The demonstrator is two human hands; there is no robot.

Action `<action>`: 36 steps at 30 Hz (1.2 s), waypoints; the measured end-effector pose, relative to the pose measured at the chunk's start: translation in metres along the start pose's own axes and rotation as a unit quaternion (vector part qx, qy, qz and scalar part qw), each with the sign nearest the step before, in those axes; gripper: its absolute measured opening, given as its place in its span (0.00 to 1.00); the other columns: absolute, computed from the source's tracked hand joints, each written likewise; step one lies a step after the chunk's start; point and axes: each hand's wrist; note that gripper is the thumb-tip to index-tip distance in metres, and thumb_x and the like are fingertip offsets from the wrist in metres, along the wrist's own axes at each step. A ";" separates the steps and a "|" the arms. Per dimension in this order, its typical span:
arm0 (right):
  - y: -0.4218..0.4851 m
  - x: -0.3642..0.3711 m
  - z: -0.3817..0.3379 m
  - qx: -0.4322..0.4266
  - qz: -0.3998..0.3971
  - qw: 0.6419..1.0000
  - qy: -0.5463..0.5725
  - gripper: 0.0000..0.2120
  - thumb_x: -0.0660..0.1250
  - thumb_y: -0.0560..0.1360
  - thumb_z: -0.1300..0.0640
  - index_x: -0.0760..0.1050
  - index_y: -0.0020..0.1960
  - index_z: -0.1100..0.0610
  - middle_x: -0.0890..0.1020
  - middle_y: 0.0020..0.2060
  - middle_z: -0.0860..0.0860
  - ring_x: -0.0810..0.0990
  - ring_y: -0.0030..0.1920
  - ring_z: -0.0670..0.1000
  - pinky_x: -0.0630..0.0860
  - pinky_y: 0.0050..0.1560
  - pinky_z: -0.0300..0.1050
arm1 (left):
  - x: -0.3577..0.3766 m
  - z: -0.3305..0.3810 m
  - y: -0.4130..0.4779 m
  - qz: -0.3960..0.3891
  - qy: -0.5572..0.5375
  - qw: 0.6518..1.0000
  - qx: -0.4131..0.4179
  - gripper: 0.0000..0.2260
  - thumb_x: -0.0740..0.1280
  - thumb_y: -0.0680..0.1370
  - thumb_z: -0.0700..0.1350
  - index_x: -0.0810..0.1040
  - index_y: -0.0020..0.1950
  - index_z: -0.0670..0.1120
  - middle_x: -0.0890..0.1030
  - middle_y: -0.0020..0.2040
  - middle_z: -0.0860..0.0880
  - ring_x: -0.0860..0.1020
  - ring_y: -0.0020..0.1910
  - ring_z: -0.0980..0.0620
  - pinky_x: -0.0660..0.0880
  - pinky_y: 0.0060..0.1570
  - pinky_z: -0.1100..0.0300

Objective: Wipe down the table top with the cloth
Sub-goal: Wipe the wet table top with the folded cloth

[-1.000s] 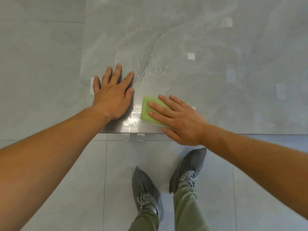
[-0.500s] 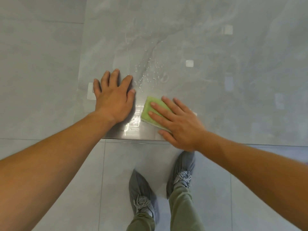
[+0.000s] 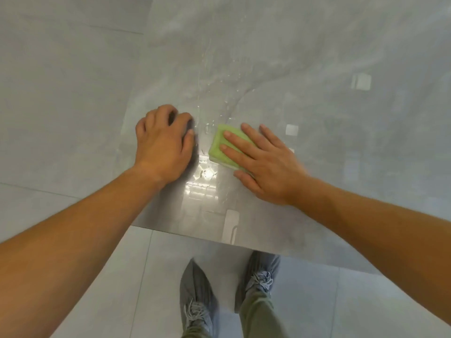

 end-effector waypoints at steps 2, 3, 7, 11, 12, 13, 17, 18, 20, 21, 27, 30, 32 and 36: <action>0.026 -0.010 0.037 0.105 0.029 0.994 0.013 0.28 0.46 0.83 0.42 0.56 0.80 0.49 0.57 0.80 0.50 0.54 0.79 0.60 0.49 0.78 0.61 | 0.001 0.003 0.011 -0.044 0.007 0.999 -0.018 0.21 0.54 0.82 0.53 0.65 0.75 0.54 0.60 0.77 0.43 0.56 0.76 0.40 0.50 0.74 0.43; 0.041 -0.016 0.054 0.177 0.044 0.983 0.028 0.28 0.45 0.82 0.42 0.55 0.80 0.49 0.55 0.80 0.50 0.52 0.79 0.60 0.48 0.78 0.60 | 0.003 0.005 0.015 -0.069 0.013 0.997 -0.032 0.23 0.52 0.82 0.55 0.59 0.79 0.56 0.53 0.80 0.44 0.49 0.79 0.41 0.45 0.76 0.42; 0.071 -0.020 0.044 0.302 0.066 0.949 0.063 0.30 0.44 0.82 0.41 0.51 0.81 0.51 0.51 0.81 0.52 0.47 0.80 0.62 0.46 0.78 0.61 | 0.012 0.013 0.020 -0.085 0.021 0.994 -0.063 0.26 0.50 0.83 0.58 0.52 0.81 0.57 0.46 0.82 0.46 0.42 0.80 0.44 0.39 0.76 0.41; 0.024 -0.004 -0.009 0.070 0.021 0.997 0.034 0.29 0.49 0.82 0.42 0.55 0.80 0.51 0.54 0.80 0.51 0.50 0.80 0.62 0.50 0.77 0.63 | 0.012 0.015 0.022 -0.071 0.016 0.994 -0.077 0.24 0.52 0.82 0.57 0.56 0.79 0.57 0.51 0.81 0.45 0.46 0.79 0.43 0.42 0.76 0.39; 0.019 -0.004 -0.002 0.028 0.011 0.999 0.032 0.28 0.50 0.82 0.42 0.56 0.80 0.50 0.56 0.80 0.51 0.51 0.80 0.61 0.50 0.77 0.62 | 0.012 0.015 0.024 -0.067 0.019 0.995 -0.077 0.24 0.53 0.82 0.57 0.58 0.79 0.57 0.53 0.81 0.44 0.47 0.79 0.42 0.44 0.75 0.39; 0.022 -0.006 0.012 0.008 0.003 0.999 0.032 0.28 0.50 0.82 0.43 0.57 0.80 0.50 0.57 0.80 0.50 0.53 0.79 0.61 0.50 0.77 0.62 | 0.011 0.015 0.025 -0.064 0.021 0.995 -0.076 0.23 0.53 0.82 0.56 0.59 0.78 0.57 0.54 0.80 0.44 0.49 0.78 0.41 0.45 0.75 0.38; 0.068 -0.022 0.086 0.169 0.030 0.985 0.017 0.29 0.46 0.82 0.43 0.55 0.80 0.51 0.56 0.80 0.52 0.54 0.78 0.63 0.53 0.76 0.64 | 0.007 0.013 0.030 -0.051 0.022 0.997 -0.058 0.20 0.55 0.82 0.55 0.66 0.74 0.55 0.61 0.76 0.42 0.55 0.75 0.39 0.49 0.74 0.39; 0.081 -0.026 0.100 0.239 0.042 0.970 0.033 0.29 0.45 0.82 0.43 0.53 0.81 0.51 0.54 0.81 0.52 0.53 0.79 0.63 0.51 0.77 0.63 | 0.005 0.011 0.032 -0.036 0.021 0.998 -0.044 0.18 0.56 0.82 0.54 0.69 0.71 0.53 0.64 0.73 0.42 0.59 0.72 0.39 0.51 0.73 0.41; 0.101 -0.030 0.099 0.322 0.062 0.943 0.050 0.29 0.45 0.82 0.42 0.52 0.81 0.51 0.51 0.81 0.52 0.49 0.79 0.63 0.48 0.77 0.62 | -0.002 0.006 0.047 0.002 0.014 1.000 -0.008 0.15 0.57 0.81 0.52 0.74 0.64 0.50 0.70 0.65 0.43 0.66 0.66 0.41 0.54 0.70 0.44; 0.104 -0.029 0.089 0.313 0.063 0.946 0.047 0.30 0.45 0.82 0.42 0.51 0.81 0.51 0.51 0.81 0.52 0.48 0.79 0.63 0.48 0.77 0.62 | -0.005 0.003 0.058 0.013 0.006 1.000 0.005 0.15 0.57 0.80 0.52 0.76 0.62 0.49 0.71 0.63 0.44 0.68 0.64 0.41 0.56 0.68 0.45; 0.079 -0.025 0.079 0.020 -0.001 1.000 0.003 0.27 0.49 0.82 0.43 0.57 0.80 0.50 0.58 0.80 0.50 0.54 0.79 0.61 0.52 0.77 0.62 | -0.016 -0.009 0.155 -0.039 0.023 0.999 0.026 0.20 0.56 0.81 0.53 0.65 0.73 0.51 0.55 0.80 0.41 0.52 0.79 0.40 0.45 0.75 0.38; 0.115 -0.036 0.129 0.194 0.030 0.980 0.017 0.27 0.47 0.83 0.43 0.54 0.80 0.49 0.54 0.80 0.49 0.51 0.80 0.60 0.50 0.78 0.61 | -0.016 -0.015 0.192 -0.071 0.038 0.996 0.041 0.24 0.53 0.82 0.56 0.58 0.78 0.52 0.48 0.82 0.42 0.45 0.80 0.42 0.40 0.75 0.39; 0.147 -0.043 0.142 0.333 0.058 0.939 0.058 0.28 0.45 0.83 0.42 0.51 0.81 0.49 0.51 0.81 0.49 0.48 0.80 0.60 0.47 0.78 0.60 | -0.016 -0.018 0.214 -0.082 0.049 0.994 0.051 0.26 0.51 0.82 0.58 0.55 0.79 0.53 0.46 0.82 0.43 0.43 0.80 0.43 0.39 0.75 0.38; 0.156 -0.038 0.105 0.251 0.046 0.966 0.040 0.29 0.46 0.82 0.41 0.52 0.81 0.50 0.52 0.81 0.50 0.49 0.80 0.61 0.49 0.78 0.62 | -0.018 -0.021 0.249 -0.102 0.052 0.992 0.053 0.28 0.49 0.81 0.60 0.51 0.80 0.55 0.43 0.82 0.44 0.41 0.80 0.43 0.38 0.74 0.36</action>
Point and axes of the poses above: each hand's wrist, its own y-axis towards the middle knuckle, its own x-axis out of the palm, z = x × y
